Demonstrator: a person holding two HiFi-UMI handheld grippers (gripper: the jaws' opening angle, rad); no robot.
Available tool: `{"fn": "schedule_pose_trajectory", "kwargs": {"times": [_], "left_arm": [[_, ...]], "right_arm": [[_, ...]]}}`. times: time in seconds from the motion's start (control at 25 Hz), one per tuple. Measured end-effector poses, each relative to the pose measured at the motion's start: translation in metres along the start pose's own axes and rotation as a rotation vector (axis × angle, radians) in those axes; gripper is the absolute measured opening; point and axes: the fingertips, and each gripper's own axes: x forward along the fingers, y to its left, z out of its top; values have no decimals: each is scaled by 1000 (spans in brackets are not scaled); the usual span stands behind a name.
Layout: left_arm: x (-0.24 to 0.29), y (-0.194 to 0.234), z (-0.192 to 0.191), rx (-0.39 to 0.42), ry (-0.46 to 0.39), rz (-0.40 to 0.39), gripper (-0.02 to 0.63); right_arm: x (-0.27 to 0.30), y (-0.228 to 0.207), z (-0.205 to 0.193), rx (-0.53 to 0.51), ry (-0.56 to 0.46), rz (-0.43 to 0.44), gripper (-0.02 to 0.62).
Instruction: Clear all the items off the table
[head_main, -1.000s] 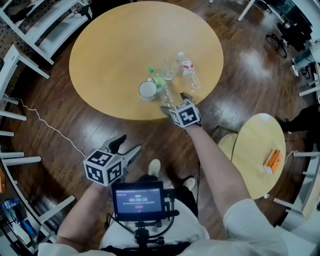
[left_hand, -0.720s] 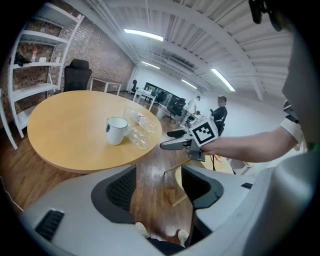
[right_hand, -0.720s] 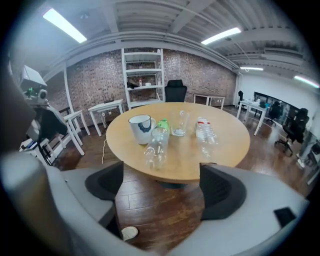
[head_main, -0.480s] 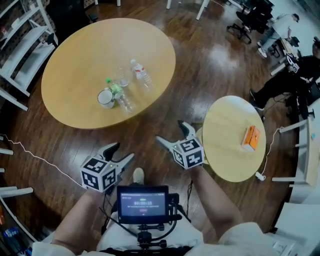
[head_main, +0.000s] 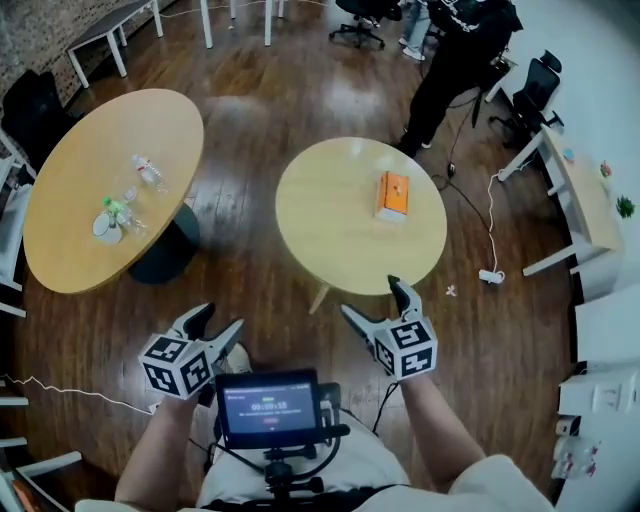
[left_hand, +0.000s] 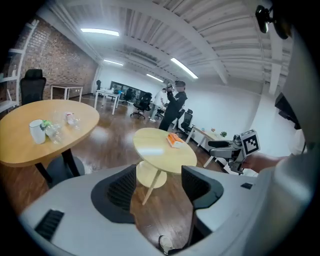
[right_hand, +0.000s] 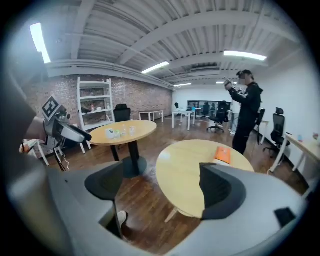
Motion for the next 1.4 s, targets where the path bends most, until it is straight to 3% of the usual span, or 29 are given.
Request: {"fn": "schedule_pose_trajectory", "kwargs": {"times": [0.24, 0.52, 0.96, 1.4], "left_arm": [[18, -100, -31, 63, 51, -43, 288], [28, -149, -40, 71, 66, -54, 288], [11, -142, -43, 100, 65, -43, 288], [-18, -110, -54, 69, 79, -65, 288]], "right_arm": [[-105, -74, -67, 80, 15, -113, 486], [-152, -108, -97, 119, 18, -175, 486], [-166, -86, -87, 157, -5, -183, 486], [-152, -39, -91, 139, 83, -207, 488]]}}
